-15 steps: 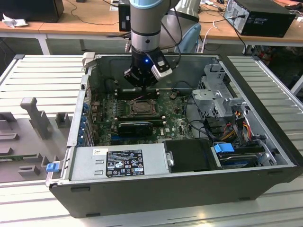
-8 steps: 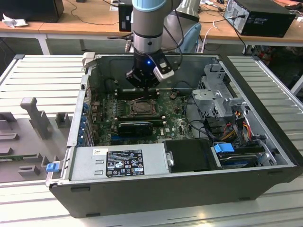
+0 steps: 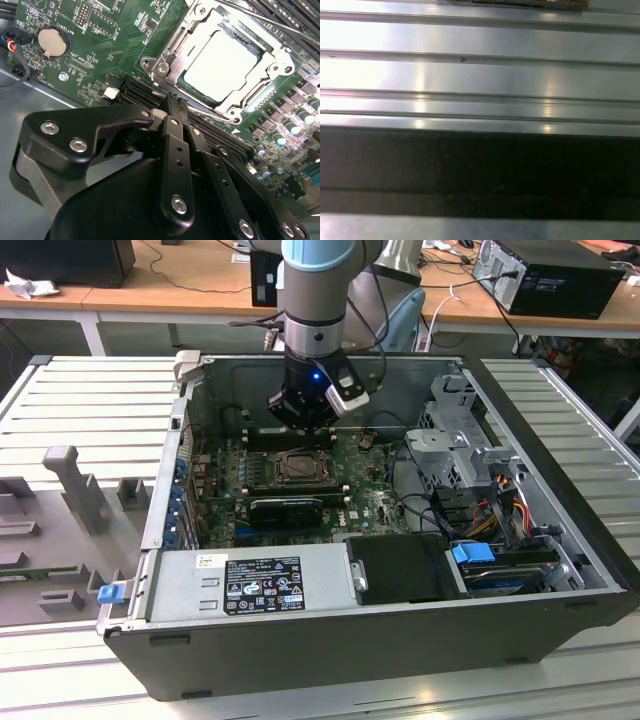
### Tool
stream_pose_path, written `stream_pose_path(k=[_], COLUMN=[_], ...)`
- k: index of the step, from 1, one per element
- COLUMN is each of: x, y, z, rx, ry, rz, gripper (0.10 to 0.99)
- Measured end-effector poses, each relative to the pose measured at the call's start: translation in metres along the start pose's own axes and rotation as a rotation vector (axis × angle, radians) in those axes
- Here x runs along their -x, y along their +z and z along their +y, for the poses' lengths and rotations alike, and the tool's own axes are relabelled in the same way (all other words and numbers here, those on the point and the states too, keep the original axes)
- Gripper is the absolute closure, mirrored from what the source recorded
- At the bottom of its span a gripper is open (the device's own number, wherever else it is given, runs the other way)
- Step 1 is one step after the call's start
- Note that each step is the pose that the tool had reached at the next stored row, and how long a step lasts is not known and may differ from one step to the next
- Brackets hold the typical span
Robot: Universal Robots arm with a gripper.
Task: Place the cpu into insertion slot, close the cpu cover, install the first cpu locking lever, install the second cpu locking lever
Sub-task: 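Install the first cpu locking lever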
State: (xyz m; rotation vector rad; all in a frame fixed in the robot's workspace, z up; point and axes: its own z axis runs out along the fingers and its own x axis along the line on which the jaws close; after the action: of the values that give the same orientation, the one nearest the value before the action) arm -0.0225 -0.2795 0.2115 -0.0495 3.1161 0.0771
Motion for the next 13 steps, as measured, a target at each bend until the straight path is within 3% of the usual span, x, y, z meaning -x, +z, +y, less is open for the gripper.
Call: stream_pose_path(k=[5, 13], x=[0.0002, 0.0006], y=[0.0040, 0.0077], z=[-0.0002, -0.0003], rx=[-0.004, -0.027], ry=[0.000, -0.001], rz=[0.0001, 0.0009], gripper=[0.980, 0.980])
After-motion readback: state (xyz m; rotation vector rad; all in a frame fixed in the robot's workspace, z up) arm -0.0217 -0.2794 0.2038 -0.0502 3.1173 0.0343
